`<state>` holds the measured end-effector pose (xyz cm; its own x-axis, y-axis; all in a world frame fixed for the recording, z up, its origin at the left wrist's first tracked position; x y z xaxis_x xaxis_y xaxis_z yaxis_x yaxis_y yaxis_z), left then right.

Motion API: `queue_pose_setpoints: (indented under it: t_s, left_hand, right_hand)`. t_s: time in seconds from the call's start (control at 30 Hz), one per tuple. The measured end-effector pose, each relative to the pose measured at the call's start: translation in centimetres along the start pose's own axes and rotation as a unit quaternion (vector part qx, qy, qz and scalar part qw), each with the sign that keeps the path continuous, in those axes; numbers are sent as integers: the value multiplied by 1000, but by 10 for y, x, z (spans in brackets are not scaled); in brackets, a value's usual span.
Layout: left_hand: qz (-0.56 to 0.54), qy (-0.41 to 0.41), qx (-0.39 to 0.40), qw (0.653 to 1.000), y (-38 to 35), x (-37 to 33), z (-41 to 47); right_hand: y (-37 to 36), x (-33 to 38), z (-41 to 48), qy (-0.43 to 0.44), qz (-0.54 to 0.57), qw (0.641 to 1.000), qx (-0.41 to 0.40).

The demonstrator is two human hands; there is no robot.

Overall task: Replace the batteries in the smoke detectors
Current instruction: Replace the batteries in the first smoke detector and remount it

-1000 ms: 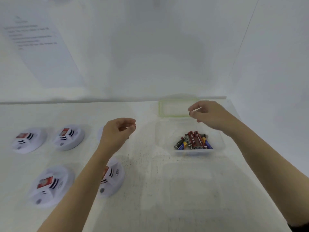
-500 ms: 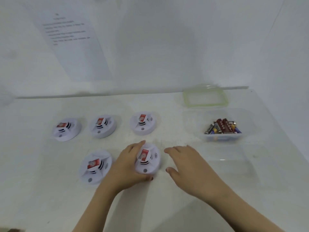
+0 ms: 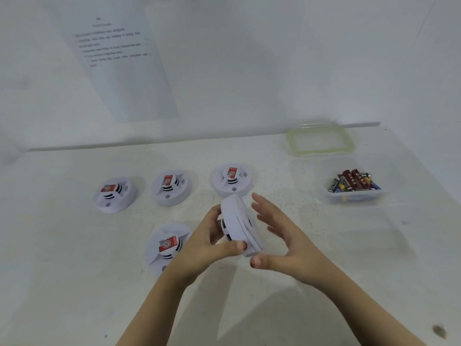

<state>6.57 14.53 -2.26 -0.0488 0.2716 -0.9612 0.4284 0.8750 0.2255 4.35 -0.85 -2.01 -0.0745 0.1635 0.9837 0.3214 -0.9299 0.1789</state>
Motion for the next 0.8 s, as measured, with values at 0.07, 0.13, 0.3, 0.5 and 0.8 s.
queue_pose_setpoints:
  t_s: [0.07,0.13,0.3,0.5,0.8]
  left_hand:
    - [2,1,16,1000,2,0,-1]
    - [9,-1,40,999,1,-1,-1]
    - [61,-44,48,996,10,-8,-1]
    - [141,-78,29,987,21,-17,3]
    - [153,-115,-8,982,21,-24,-2]
  right_hand:
    - [0,7,2,17,15,1000,-5]
    - [1,13,3,33,28,999,-7]
    - [7,20,4,54,8,998,-28]
    - [12,22,6,52,-39,997,-31]
    - [14,23,6,50,-70,996,8]
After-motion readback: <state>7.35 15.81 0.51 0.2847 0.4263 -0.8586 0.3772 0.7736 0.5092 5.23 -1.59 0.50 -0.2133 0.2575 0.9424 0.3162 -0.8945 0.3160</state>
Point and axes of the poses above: each hand's wrist, its own z-axis towards the middle knuckle, its own y-axis out of the back of the hand, x = y × z, the point moved 6 cm from there along z, towards the middle knuckle, and after that the axes turned 4 degrees about z, right-handed, at the moved point
